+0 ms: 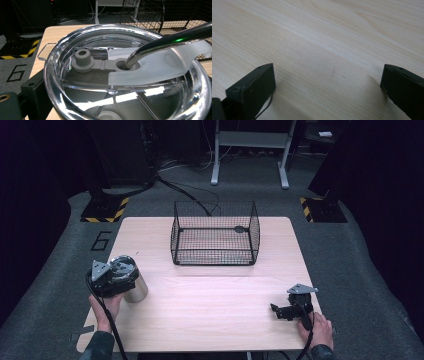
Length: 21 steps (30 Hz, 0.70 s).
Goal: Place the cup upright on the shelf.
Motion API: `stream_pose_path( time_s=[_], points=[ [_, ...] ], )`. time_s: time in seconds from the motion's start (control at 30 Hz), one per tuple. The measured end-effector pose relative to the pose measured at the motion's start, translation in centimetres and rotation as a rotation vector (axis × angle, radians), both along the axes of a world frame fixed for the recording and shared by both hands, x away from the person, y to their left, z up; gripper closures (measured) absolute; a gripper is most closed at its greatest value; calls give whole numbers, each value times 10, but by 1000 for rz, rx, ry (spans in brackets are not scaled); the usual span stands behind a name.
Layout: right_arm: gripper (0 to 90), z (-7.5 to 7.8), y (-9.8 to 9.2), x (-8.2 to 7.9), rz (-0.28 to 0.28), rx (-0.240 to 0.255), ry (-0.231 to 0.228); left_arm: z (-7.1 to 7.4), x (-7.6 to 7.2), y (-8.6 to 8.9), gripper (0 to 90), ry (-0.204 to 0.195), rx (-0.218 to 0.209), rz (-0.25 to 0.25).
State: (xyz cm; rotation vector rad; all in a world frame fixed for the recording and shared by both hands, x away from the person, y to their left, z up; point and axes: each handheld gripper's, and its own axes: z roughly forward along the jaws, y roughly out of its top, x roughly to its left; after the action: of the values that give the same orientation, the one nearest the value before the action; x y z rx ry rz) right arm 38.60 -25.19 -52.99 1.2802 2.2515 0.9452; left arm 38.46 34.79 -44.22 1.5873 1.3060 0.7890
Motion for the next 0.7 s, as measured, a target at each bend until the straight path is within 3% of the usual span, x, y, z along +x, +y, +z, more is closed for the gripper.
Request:
stream_pose_path(
  time_s=[0.7],
  points=[
    [0, 0, 0, 0, 0, 0, 0, 18, -8, -12, 37, -27, 20, -63]
  ],
)
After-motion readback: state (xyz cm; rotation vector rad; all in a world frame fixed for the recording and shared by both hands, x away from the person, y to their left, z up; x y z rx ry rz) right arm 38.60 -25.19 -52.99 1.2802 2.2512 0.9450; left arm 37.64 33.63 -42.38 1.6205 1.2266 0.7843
